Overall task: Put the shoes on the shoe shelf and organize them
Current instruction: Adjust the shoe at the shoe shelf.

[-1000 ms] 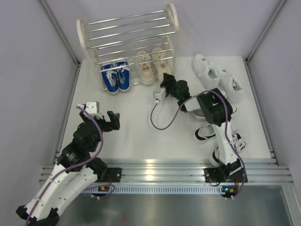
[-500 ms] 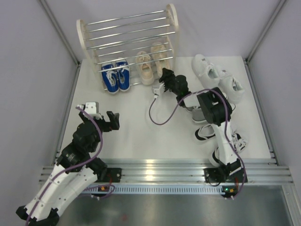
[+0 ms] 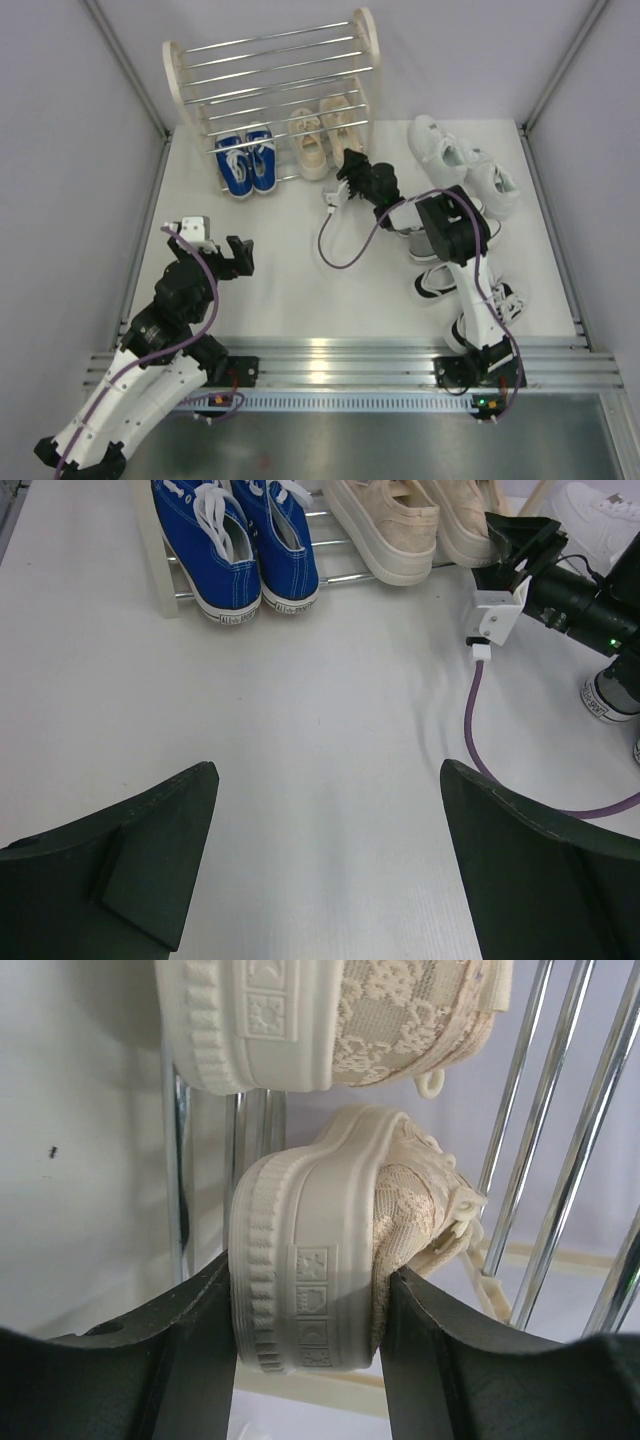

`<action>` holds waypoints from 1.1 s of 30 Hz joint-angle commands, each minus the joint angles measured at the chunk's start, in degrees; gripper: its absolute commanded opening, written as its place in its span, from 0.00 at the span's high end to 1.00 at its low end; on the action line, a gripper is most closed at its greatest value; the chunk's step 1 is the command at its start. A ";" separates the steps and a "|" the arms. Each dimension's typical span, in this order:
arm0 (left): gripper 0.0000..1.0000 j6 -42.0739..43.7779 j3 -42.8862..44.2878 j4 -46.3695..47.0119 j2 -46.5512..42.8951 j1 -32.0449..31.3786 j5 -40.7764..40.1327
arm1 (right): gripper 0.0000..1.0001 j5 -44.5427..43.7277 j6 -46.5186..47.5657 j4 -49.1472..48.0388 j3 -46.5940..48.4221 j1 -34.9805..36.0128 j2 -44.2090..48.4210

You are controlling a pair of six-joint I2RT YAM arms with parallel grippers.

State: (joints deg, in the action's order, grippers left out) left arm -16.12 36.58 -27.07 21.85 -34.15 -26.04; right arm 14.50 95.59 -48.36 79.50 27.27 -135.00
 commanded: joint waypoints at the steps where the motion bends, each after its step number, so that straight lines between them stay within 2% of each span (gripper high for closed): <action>1: 0.02 0.47 -0.28 1.23 -0.58 -0.04 -0.59 | 1.00 3.16 1.26 -5.69 -1.63 0.68 2.02; 8: 0.02 0.47 -0.19 1.23 -0.58 -0.04 -0.59 | 1.00 3.08 1.35 -6.40 -3.31 1.21 2.20; 13: 0.02 0.56 -0.28 1.14 -0.58 -0.04 -0.50 | 1.00 1.58 -0.84 -4.91 1.43 1.21 0.97; 33: 0.02 0.47 -0.28 1.14 -0.49 -0.04 -0.76 | 0.99 2.64 -2.07 -2.27 8.56 2.70 -2.37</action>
State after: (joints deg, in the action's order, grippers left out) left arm -16.12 36.58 -27.07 21.85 -34.15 -26.04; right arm 15.11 92.79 -43.62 82.61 28.75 -136.97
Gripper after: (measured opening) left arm 0.982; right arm 0.498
